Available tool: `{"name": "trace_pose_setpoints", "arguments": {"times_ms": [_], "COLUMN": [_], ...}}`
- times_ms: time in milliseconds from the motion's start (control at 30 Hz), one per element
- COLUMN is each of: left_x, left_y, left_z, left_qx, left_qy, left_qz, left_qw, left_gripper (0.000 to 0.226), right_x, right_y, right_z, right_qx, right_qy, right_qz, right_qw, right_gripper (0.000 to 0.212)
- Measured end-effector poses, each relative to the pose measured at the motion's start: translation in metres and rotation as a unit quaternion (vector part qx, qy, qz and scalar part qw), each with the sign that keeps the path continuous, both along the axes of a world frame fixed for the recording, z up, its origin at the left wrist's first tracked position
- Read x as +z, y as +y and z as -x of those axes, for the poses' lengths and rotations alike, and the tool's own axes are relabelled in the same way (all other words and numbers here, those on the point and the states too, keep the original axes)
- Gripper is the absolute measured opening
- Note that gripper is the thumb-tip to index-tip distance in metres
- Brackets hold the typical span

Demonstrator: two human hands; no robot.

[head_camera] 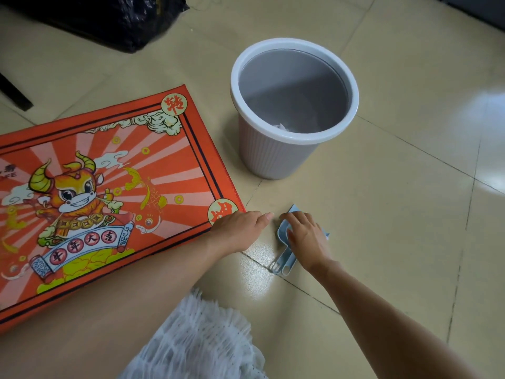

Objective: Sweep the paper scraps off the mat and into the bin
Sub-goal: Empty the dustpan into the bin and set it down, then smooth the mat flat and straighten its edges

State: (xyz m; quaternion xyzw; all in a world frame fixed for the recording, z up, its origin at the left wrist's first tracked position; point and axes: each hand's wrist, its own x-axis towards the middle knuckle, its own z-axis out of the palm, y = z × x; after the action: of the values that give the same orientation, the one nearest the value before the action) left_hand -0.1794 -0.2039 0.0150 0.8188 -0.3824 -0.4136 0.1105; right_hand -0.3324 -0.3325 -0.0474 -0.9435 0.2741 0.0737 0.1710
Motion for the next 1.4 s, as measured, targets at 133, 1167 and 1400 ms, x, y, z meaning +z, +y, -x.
{"name": "trace_pose_setpoints", "arguments": {"times_ms": [133, 1167, 1400], "left_x": [0.011, 0.105, 0.043], "left_y": [0.000, 0.344, 0.427], "left_z": [-0.013, -0.276, -0.293], "left_qx": [-0.003, 0.088, 0.175], "left_qy": [-0.024, -0.296, -0.259], "left_qz": [0.018, -0.015, -0.036], "left_qw": [1.000, 0.951, 0.949], "left_gripper": [0.054, 0.074, 0.048], "right_x": [0.017, 0.135, 0.109], "right_y": [0.008, 0.271, 0.356], "right_z": [-0.021, -0.354, -0.407], "right_qx": [0.027, 0.372, 0.462], "right_qy": [-0.065, -0.133, -0.109], "right_qz": [0.027, 0.076, 0.073], "right_qw": [0.997, 0.916, 0.877], "right_gripper": [0.030, 0.033, 0.035]}}
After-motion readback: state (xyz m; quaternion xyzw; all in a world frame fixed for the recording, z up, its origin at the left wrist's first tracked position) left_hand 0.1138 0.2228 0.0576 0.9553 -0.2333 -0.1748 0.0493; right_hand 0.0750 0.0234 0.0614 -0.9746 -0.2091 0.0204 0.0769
